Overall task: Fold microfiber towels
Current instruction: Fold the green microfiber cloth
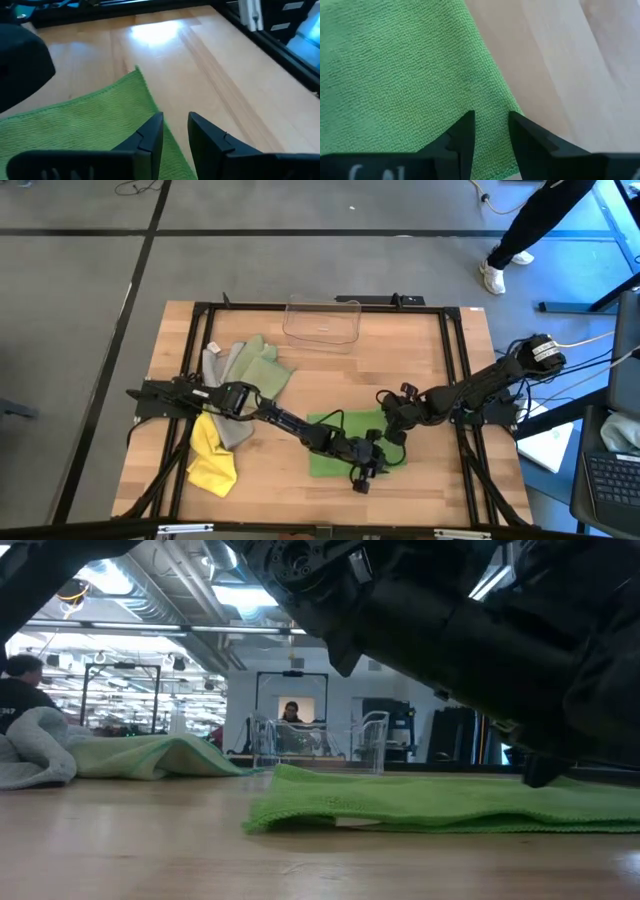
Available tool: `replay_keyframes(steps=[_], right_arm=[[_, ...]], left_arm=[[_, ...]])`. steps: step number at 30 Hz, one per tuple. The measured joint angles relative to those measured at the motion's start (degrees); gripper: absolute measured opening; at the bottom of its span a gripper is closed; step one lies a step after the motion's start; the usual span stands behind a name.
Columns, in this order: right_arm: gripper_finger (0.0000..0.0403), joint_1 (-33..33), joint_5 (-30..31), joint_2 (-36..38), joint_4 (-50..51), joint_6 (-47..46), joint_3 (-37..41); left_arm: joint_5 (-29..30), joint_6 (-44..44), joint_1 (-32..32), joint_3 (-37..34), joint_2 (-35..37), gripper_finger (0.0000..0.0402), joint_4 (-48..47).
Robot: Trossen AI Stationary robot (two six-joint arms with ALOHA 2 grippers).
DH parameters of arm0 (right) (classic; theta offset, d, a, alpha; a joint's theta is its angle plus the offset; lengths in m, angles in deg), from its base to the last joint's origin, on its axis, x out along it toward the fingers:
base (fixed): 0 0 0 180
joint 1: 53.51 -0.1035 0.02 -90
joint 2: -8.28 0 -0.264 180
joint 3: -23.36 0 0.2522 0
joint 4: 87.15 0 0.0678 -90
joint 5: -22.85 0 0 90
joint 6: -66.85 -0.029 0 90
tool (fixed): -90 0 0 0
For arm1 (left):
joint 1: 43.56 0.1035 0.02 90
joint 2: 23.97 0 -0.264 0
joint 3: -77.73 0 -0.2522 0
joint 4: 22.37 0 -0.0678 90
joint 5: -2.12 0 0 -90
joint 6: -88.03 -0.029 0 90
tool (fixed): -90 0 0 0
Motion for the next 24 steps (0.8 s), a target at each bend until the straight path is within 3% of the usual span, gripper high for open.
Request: replay_keyframes(steps=[7, 14, 24], right_arm=[[0.0123, 0.5, -2.7, 0.0, -5.3, 1.4, 0.0], [0.0123, 1.1, -2.4, -0.5, -5.0, 2.0, 0.6], [0.0123, 4.6, -2.8, -0.3, -7.8, 1.6, 4.0]], left_arm=[[2.7, 1.0, 0.9, 0.1, -2.9, 0.0082, 1.7], [-1.1, 1.9, 0.6, 0.1, -3.7, 0.0082, 4.2], [-2.1, 2.4, 0.1, 0.0, -3.7, 0.0082, 4.3]])
